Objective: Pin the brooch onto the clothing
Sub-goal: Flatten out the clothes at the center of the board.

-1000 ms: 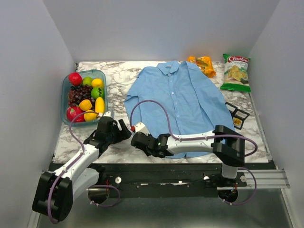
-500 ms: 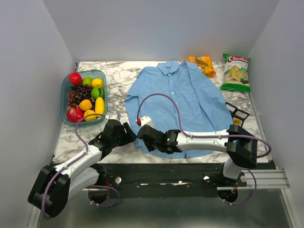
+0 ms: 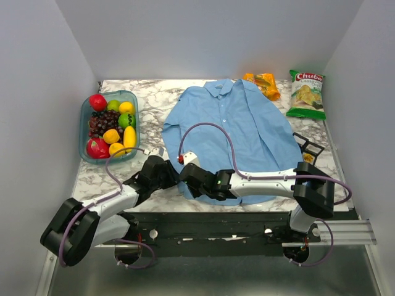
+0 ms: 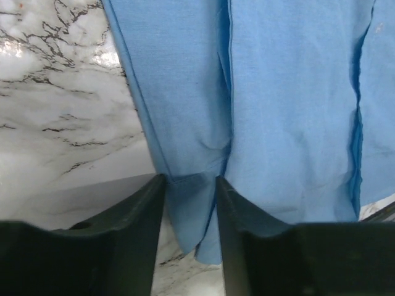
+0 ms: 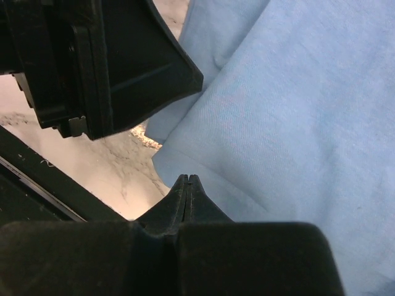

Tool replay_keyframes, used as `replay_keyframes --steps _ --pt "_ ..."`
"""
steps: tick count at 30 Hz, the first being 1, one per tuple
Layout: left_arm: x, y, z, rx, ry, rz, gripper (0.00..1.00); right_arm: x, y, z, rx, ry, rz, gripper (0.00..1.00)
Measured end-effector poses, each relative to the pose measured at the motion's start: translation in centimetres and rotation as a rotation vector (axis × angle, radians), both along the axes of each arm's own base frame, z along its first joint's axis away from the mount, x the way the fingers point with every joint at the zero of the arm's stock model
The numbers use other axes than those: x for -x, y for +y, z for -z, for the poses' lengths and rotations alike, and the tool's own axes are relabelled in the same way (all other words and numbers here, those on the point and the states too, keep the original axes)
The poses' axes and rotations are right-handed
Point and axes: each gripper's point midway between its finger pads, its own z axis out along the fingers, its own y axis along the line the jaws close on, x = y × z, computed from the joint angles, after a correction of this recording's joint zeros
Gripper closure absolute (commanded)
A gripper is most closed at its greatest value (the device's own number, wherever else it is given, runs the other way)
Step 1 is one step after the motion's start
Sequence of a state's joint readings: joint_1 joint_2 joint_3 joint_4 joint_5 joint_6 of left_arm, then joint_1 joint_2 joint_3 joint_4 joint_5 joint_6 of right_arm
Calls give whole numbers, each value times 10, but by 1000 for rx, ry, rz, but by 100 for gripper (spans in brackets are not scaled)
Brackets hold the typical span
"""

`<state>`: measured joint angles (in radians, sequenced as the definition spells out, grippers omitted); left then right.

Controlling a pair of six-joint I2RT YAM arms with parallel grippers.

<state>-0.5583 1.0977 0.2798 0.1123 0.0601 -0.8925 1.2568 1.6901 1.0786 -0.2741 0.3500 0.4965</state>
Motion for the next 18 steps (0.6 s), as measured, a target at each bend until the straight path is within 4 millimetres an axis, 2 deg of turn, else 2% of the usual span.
replay_keyframes --steps 1,2,6,14,18 --pt "-1 -1 2 0 2 -3 71 0 0 1 1 1 0 99" --pt "-1 0 4 -4 5 -5 81 0 -1 1 1 1 0 99" --pt "-6 -3 9 5 9 -23 99 1 -4 4 7 3 0 99" --pt "-14 -2 8 -2 -24 -53 100 3 -6 9 12 10 -4 99" --pt "-17 19 4 -67 -49 -112 100 5 -4 10 8 14 -10 99"
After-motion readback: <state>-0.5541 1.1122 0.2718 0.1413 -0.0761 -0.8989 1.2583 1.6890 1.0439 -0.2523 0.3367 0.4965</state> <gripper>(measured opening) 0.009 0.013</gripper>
